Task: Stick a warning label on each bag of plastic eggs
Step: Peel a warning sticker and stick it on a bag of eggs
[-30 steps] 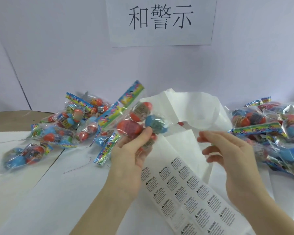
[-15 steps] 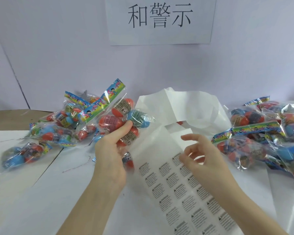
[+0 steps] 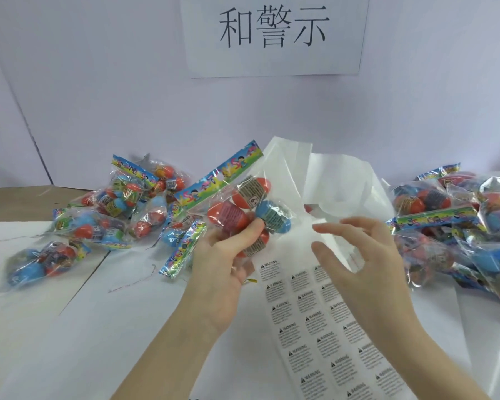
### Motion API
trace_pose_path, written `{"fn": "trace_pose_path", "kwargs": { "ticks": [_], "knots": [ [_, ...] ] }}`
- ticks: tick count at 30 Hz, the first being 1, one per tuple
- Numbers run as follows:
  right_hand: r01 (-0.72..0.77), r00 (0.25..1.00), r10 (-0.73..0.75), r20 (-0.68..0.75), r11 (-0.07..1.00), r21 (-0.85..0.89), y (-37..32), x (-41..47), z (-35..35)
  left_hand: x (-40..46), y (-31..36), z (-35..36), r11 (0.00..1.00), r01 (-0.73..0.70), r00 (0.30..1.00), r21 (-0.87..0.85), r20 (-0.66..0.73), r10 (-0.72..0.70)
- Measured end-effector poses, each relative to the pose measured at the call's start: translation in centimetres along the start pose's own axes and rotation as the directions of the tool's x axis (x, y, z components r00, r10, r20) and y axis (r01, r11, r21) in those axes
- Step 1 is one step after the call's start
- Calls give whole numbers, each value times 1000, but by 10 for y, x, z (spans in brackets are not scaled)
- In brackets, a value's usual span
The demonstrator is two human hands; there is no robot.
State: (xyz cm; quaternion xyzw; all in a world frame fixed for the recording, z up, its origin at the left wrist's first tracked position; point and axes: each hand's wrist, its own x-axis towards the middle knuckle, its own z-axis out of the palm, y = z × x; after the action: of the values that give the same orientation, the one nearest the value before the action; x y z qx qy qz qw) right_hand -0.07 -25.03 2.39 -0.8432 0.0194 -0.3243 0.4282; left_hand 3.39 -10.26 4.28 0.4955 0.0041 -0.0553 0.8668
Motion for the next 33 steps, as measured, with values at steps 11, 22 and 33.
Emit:
{"fn": "trace_pose_path", "kwargs": {
  "ticks": [11,22,33],
  "knots": [
    [469,872,-489,5,834,-290,4,-10,15,-2,1,0,988,125,980,-90,169,-108],
    [585,783,-621,20,726,-361,8,-10,15,-3,1,-1,975,183,975,-123,147,-164],
    [670,671,-742,13,598,-439,5,-11,14,-1,3,1,942,235,971,-240,90,-219]
  ]
}}
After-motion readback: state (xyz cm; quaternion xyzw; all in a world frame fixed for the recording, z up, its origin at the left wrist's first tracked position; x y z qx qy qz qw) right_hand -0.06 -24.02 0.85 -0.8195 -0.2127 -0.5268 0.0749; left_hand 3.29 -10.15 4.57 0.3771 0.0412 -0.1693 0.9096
